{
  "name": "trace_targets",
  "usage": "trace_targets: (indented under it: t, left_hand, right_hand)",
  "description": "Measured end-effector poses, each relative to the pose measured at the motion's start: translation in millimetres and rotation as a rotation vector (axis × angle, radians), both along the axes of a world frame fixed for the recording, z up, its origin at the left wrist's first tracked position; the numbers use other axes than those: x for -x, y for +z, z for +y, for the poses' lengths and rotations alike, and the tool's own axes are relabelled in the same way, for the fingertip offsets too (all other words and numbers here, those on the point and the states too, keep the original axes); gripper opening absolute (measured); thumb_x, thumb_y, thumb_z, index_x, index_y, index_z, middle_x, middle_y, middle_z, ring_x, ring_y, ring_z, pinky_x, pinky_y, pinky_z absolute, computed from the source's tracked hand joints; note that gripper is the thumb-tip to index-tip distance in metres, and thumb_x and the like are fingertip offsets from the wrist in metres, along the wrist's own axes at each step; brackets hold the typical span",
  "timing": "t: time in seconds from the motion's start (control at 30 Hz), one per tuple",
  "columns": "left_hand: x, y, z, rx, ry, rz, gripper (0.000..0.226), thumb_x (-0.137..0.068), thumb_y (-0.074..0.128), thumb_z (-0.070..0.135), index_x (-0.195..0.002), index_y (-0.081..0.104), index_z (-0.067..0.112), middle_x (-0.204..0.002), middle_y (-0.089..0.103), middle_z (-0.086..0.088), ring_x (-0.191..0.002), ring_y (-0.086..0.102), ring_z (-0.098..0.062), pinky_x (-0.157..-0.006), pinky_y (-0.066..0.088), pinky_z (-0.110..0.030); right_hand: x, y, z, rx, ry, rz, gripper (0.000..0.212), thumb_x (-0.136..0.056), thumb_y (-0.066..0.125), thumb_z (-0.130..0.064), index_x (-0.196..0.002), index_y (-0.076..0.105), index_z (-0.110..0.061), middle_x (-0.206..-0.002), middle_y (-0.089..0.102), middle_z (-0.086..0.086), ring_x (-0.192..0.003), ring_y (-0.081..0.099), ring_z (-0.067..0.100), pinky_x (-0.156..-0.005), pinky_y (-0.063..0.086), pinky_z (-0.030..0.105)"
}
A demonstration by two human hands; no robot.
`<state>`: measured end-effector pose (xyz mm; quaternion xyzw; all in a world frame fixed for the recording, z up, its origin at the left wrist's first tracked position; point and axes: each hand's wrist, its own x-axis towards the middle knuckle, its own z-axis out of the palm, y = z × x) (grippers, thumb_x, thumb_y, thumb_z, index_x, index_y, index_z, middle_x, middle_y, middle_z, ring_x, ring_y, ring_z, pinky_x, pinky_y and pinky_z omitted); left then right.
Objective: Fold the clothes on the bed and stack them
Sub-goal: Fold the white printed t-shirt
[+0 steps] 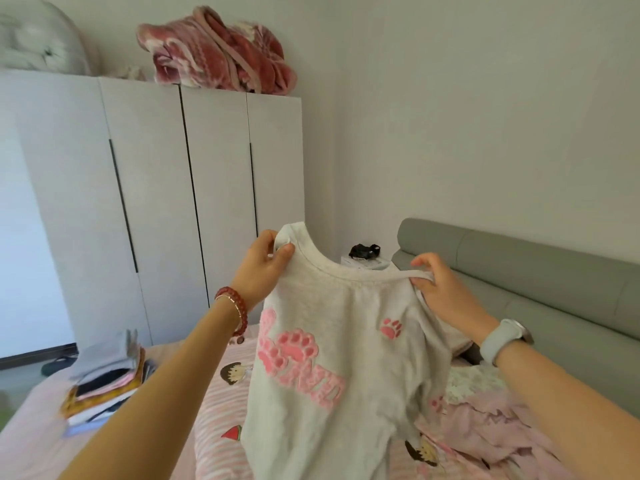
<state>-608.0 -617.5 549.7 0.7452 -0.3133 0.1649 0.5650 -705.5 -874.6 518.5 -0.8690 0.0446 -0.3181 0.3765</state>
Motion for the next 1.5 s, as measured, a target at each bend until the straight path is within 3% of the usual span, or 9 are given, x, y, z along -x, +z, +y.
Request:
trace_targets:
  t: [0.17, 0.4, 0.53, 0.73, 0.93, 1.07, 1.17, 1.33, 1.5]
  left_hand:
    - [28, 8, 26, -0.201, 0.140, -0.141, 0.025, -0.094, 0.051, 0.018, -0.072, 0.042, 0.024, -0.071, 0.047, 0.007, -0.063, 0.043, -0.005, -0.055, 0.033, -0.014]
    - [85, 8, 46, -0.094, 0.170, -0.092, 0.037, -0.095, 0.049, 0.024, -0.075, 0.051, -0.007, -0.051, 0.044, -0.002, -0.031, 0.045, -0.009, -0.038, 0.041, -0.028]
    - [123, -5, 35, -0.184, 0.178, -0.105, 0.030, -0.097, 0.044, 0.024, -0.078, 0.052, 0.002, -0.055, 0.048, -0.003, -0.040, 0.049, -0.013, -0.048, 0.044, -0.027]
    - [170, -20, 23, -0.371, 0.188, 0.005, 0.026, -0.099, 0.035, 0.032, -0.087, 0.043, 0.011, -0.060, 0.052, -0.005, -0.035, 0.048, -0.015, -0.042, 0.043, -0.023]
    - [193, -27, 29, -0.299, 0.105, 0.152, 0.024, -0.088, 0.060, 0.036, -0.085, 0.049, 0.015, -0.065, 0.051, 0.000, -0.037, 0.047, -0.013, -0.036, 0.042, -0.024]
    - [199, -35, 30, -0.263, 0.134, 0.234, 0.044, -0.094, 0.043, 0.047, -0.078, 0.052, 0.007, -0.051, 0.039, -0.001, -0.034, 0.039, -0.014, -0.038, 0.037, -0.019]
    - [202, -40, 32, -0.289, 0.106, 0.196, 0.033, -0.096, 0.049, 0.028, -0.071, 0.047, 0.006, -0.055, 0.042, -0.002, -0.038, 0.044, -0.012, -0.043, 0.040, -0.023]
    - [207, -47, 28, -0.298, 0.198, -0.004, 0.014, -0.095, 0.047, 0.011, -0.084, 0.044, 0.019, -0.076, 0.049, 0.002, -0.065, 0.046, -0.016, -0.059, 0.040, -0.023]
    - [215, -61, 22, -0.459, 0.316, 0.050, 0.012, -0.100, 0.035, 0.026, -0.099, 0.034, 0.014, -0.064, 0.049, -0.003, -0.052, 0.051, -0.022, -0.055, 0.043, -0.032]
  right_hand:
    - [27, 16, 15, -0.064, 0.065, -0.060, 0.038, -0.095, 0.040, -0.004, -0.130, 0.039, -0.019, -0.100, 0.049, 0.001, -0.087, 0.048, 0.008, -0.074, 0.032, 0.013]
    - [72, 26, 10, 0.139, -0.151, -0.111, 0.024, -0.092, 0.054, -0.013, -0.115, 0.053, -0.007, -0.100, 0.058, 0.005, -0.096, 0.054, 0.026, -0.075, 0.034, 0.027]
    - [102, 8, -1, 0.230, -0.277, -0.004, 0.016, -0.095, 0.046, -0.018, -0.080, 0.047, -0.011, -0.095, 0.062, 0.018, -0.090, 0.056, 0.037, -0.066, 0.036, 0.034]
    - [138, -17, -8, 0.212, -0.219, 0.018, 0.025, -0.094, 0.034, -0.004, -0.117, 0.044, -0.008, -0.095, 0.062, 0.021, -0.086, 0.056, 0.040, -0.071, 0.044, 0.042]
    - [160, -13, -6, -0.057, 0.033, 0.088, 0.033, -0.101, 0.032, -0.014, -0.133, 0.031, -0.010, -0.108, 0.046, 0.002, -0.095, 0.049, 0.019, -0.076, 0.036, 0.026]
    - [174, -15, -15, 0.047, 0.126, 0.138, 0.038, -0.099, 0.035, -0.009, -0.137, 0.034, -0.012, -0.120, 0.042, -0.003, -0.109, 0.041, 0.008, -0.082, 0.028, 0.012]
    - [181, -18, -27, 0.219, 0.051, 0.146, 0.035, -0.095, 0.037, -0.001, -0.128, 0.047, -0.008, -0.123, 0.053, 0.006, -0.116, 0.049, 0.022, -0.084, 0.034, 0.019]
    - [187, -33, -34, 0.523, -0.258, 0.078, 0.022, -0.096, 0.041, -0.016, -0.105, 0.061, -0.009, -0.097, 0.065, 0.018, -0.089, 0.058, 0.037, -0.066, 0.038, 0.036]
    - [186, -45, -20, 0.219, -0.338, 0.029, 0.026, -0.098, 0.030, -0.012, -0.112, 0.052, -0.009, -0.101, 0.061, 0.018, -0.092, 0.054, 0.038, -0.065, 0.030, 0.033]
